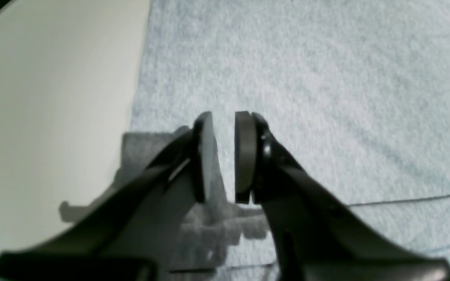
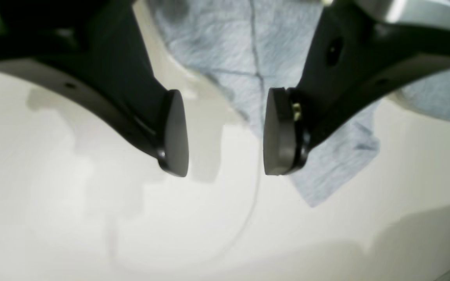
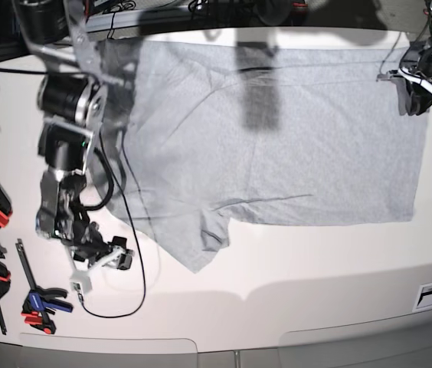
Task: Fold the T-shirt properly
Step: 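Reach the right gripper to the opposite sleeve edge and grasp it, then reach the left gripper to the opposite hem corner and grasp it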
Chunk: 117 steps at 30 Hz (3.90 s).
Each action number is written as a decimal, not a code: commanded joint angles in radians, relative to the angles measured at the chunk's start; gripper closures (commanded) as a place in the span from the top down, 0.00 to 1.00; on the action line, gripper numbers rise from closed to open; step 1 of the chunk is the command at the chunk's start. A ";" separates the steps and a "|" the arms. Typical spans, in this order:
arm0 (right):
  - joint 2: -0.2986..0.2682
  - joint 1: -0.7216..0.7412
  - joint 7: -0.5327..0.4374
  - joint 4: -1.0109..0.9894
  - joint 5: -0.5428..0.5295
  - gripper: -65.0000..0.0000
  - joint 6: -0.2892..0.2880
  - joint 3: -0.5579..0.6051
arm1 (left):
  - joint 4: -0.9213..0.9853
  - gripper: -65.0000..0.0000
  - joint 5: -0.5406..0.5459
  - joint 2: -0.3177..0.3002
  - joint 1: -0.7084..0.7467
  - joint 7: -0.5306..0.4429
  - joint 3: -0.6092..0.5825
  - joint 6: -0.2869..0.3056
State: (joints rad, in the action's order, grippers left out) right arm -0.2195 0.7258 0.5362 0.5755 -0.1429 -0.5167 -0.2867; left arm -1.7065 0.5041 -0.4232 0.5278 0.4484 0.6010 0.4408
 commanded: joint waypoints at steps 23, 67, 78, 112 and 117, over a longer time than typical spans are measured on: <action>-0.005 0.069 -0.105 -0.142 0.066 0.46 0.084 0.327 | -0.016 0.14 -0.035 0.011 0.002 -0.027 0.008 -0.004; 0.140 0.058 -0.182 -0.317 0.147 0.33 0.037 0.327 | -0.016 0.14 -0.032 0.010 0.001 -0.032 0.008 -0.004; 0.139 0.013 -0.201 -0.316 0.140 0.00 0.038 0.327 | -0.016 0.14 -0.033 0.010 -0.033 -0.032 0.008 -0.005; 0.139 0.010 -0.199 -0.316 0.141 0.00 0.034 0.327 | 1.451 0.53 0.149 -0.222 -1.052 -0.052 0.006 -0.048; 0.139 0.010 -0.199 -0.316 0.141 0.00 0.034 0.327 | 1.451 0.53 0.107 -0.180 -1.095 -0.052 0.005 -0.048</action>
State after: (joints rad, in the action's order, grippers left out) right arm -0.0803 0.7338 0.2584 0.2684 -0.0376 -0.4870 0.0376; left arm -0.2504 0.6212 -0.5911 -0.5499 0.3740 0.6079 0.3965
